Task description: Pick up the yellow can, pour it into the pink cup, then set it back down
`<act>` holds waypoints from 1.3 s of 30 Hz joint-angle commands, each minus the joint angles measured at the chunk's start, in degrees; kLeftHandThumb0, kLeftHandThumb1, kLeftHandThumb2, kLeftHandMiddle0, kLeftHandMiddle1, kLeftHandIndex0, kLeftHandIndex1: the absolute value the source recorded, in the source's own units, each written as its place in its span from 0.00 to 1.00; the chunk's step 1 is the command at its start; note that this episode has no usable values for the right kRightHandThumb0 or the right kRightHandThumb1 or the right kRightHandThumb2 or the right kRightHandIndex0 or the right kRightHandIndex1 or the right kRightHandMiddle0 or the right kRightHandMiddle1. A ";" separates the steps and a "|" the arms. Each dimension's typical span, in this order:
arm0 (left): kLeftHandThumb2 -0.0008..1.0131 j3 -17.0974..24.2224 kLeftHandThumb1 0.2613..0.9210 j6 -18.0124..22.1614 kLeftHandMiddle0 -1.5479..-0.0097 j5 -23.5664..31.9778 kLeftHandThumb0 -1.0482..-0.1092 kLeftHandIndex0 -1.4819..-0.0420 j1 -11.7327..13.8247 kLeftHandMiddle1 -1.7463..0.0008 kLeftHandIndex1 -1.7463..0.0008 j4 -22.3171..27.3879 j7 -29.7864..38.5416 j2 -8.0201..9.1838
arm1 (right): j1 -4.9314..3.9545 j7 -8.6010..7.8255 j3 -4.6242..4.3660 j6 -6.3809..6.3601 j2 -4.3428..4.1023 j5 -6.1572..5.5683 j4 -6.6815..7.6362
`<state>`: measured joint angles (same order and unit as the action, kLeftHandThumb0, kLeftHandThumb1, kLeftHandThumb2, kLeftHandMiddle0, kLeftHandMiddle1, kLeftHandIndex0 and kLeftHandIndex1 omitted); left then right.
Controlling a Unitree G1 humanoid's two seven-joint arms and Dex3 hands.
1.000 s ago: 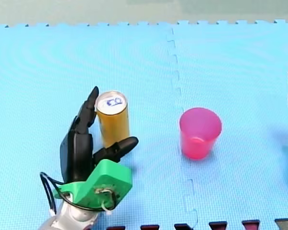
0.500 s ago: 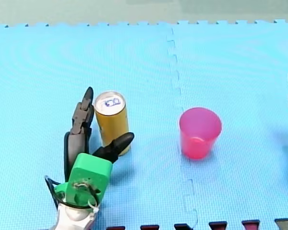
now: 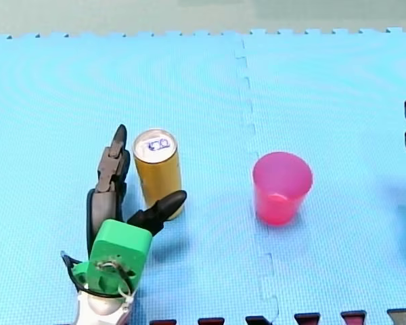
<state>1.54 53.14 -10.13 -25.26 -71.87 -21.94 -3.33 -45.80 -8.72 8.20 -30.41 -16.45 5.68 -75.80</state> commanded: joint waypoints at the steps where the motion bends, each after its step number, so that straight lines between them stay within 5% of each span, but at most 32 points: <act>1: 0.01 0.01 0.71 0.57 0.82 -0.26 0.01 0.89 0.62 1.00 1.00 0.14 -0.12 0.65 | -0.32 -0.06 0.09 0.46 -0.22 -0.19 0.16; 19: 0.00 1.42 0.70 6.13 0.84 -0.11 0.02 0.88 4.48 1.00 0.99 0.81 -1.10 2.53 | 0.20 -2.24 1.83 0.31 0.66 -2.55 0.32; 39: 0.00 2.33 0.62 9.28 0.86 -0.71 0.09 0.85 5.00 1.00 1.00 -0.54 -1.06 1.91 | 0.40 -3.52 2.11 -0.10 0.35 -2.48 0.15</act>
<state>3.77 62.11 -10.86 -20.23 -72.17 -23.10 -1.56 -45.47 -12.17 10.36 -30.29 -15.78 3.14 -75.71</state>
